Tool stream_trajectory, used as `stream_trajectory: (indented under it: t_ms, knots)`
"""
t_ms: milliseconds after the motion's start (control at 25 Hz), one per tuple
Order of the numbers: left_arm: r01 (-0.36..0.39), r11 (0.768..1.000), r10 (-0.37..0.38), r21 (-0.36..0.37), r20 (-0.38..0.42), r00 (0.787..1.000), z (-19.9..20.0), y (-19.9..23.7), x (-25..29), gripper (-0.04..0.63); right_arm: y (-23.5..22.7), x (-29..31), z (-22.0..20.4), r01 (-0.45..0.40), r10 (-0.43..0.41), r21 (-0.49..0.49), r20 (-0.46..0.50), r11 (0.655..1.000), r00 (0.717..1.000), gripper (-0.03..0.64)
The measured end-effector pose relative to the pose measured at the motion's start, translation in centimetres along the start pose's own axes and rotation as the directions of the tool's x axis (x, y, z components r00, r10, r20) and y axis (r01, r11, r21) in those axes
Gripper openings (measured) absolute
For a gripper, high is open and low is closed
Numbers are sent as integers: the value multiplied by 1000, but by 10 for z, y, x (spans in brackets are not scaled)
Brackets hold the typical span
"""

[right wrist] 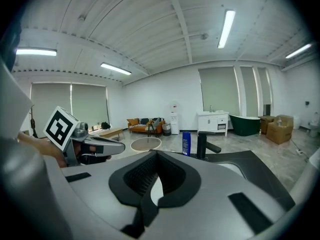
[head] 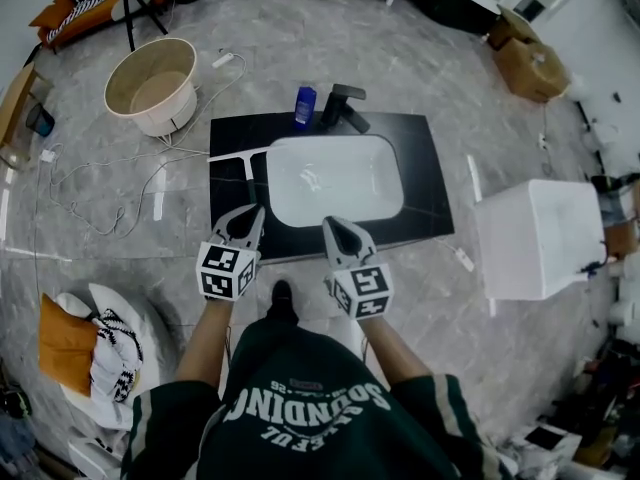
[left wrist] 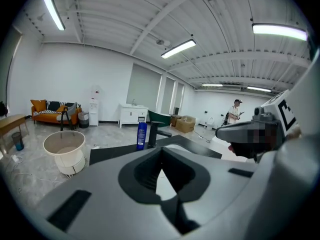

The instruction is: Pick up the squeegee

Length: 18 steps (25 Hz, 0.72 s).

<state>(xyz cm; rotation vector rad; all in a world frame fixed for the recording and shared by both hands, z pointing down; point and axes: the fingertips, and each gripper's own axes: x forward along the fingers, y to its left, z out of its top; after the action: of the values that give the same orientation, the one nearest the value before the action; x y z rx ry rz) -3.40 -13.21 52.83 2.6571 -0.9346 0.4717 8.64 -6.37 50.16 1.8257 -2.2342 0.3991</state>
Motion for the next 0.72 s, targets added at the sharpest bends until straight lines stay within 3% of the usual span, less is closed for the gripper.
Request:
stream_trajectory:
  t_ms: [480,720]
  knots:
    - [-33,999,33,-6,-15,999,29,56,39,2,-14,73,24,-40,40,-14,-15,999,999,0]
    - [-79,996,78,-33,-15,997,38,71,55,2,-20,102,33,-107,106,-40,-21,993,994,0]
